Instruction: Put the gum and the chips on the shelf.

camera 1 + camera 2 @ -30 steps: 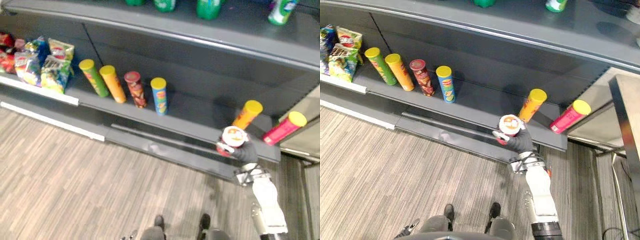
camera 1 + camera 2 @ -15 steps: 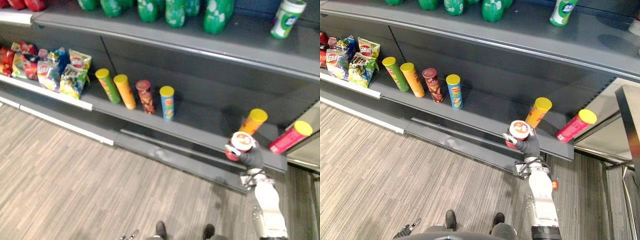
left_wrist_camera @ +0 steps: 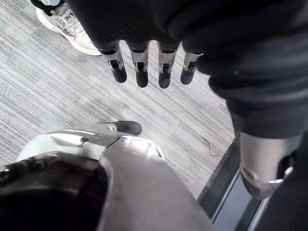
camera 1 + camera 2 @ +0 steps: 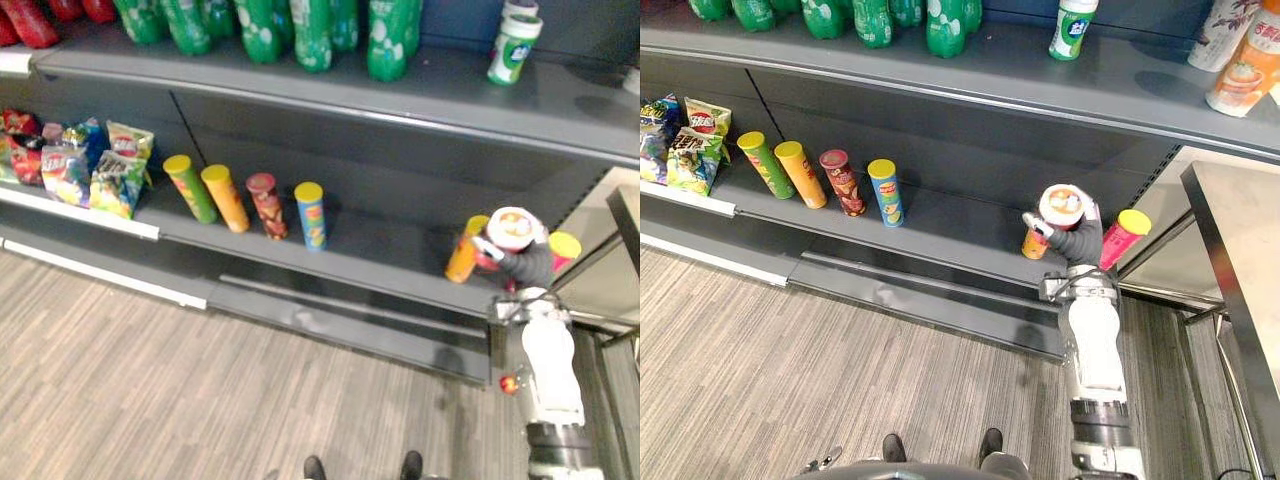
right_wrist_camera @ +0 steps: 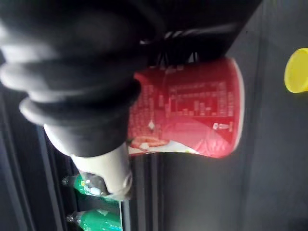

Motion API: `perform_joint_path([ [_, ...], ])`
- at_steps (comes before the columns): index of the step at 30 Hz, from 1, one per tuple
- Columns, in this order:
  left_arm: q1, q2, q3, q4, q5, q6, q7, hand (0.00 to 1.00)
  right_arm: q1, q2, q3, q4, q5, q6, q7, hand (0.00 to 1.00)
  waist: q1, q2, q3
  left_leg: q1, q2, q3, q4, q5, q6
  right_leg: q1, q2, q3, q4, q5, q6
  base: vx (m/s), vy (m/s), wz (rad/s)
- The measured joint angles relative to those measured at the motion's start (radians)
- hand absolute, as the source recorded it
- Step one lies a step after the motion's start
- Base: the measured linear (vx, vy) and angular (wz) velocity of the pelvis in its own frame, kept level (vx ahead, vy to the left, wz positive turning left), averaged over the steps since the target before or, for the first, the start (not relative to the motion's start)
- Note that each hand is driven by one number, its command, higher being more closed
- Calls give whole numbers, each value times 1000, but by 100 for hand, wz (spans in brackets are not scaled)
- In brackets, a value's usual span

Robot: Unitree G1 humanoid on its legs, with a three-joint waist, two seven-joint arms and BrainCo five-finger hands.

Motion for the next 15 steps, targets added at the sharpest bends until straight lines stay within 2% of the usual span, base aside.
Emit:
perform_joint_path([
  [7,2,1,0,0,8,13,0,0,-106,-13,-18,0,21,20,-36,100,1,-1,-1,8,10,21,-1,0,-1,2,13,22,-14,18,-8,-35,-18,-9],
  [11,4,2,-1,0,8,20,1,0,-172,-70,-22,0,43,20,-49,100,-1,0,-1,11,17,21,-2,3,-5,2,20,28,-14,21,-10,-19,-11,-4],
  [15,5,2,-2,0,8,20,1,0,-214,-88,-23,0,62,21,-49,100,-1,0,-2,11,21,21,-2,6,-10,1,25,28,-15,20,-10,0,0,0],
])
